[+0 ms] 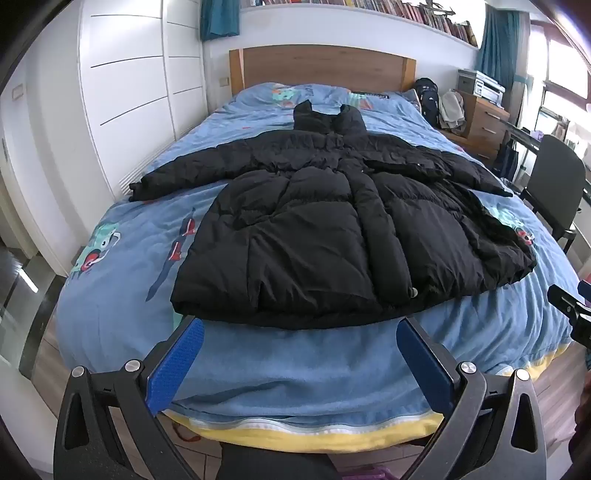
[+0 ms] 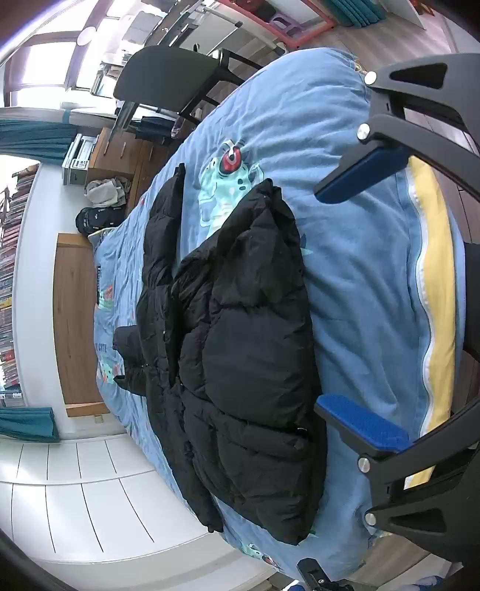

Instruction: Fold large clothes

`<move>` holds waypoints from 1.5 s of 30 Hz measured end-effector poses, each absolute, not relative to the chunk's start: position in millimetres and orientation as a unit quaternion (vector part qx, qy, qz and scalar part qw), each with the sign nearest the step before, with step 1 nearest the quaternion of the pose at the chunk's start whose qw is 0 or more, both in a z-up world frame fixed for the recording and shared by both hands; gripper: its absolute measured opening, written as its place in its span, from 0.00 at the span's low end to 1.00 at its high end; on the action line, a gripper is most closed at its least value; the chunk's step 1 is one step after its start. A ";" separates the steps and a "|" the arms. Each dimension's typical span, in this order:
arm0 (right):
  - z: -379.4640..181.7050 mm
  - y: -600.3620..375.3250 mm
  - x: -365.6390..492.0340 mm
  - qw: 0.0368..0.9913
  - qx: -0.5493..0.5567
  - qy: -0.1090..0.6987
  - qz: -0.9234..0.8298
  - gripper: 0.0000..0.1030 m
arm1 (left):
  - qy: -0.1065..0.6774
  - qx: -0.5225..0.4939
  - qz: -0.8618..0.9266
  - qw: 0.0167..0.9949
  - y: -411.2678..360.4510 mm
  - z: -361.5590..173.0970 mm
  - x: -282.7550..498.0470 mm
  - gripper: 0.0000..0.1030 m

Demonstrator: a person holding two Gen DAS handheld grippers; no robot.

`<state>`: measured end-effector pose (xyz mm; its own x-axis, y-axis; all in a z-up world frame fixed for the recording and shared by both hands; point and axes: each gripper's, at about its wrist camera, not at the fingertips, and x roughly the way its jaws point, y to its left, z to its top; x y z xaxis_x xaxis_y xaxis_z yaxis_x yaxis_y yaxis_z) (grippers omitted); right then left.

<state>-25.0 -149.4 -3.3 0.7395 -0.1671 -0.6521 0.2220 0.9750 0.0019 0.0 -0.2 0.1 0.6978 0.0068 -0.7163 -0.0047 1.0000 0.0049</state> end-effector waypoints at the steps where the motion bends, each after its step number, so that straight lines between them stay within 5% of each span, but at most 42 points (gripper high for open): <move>1: -3.3 -149.0 -25.0 0.932 0.036 0.345 -0.106 1.00 | 0.389 0.001 0.003 0.921 -0.2 0.1 -0.1 0.99; 45: -3.7 -143.1 -24.3 0.931 0.026 0.347 -0.110 1.00 | 0.388 -0.022 -0.003 0.921 0.1 -3.4 -1.7 0.99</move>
<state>-24.3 -143.1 -3.7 0.7354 -0.1872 -0.6512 0.2235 0.9743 -0.0278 -1.7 0.1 -3.4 0.6987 -0.0229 -0.7151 -0.0112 0.9990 -0.0430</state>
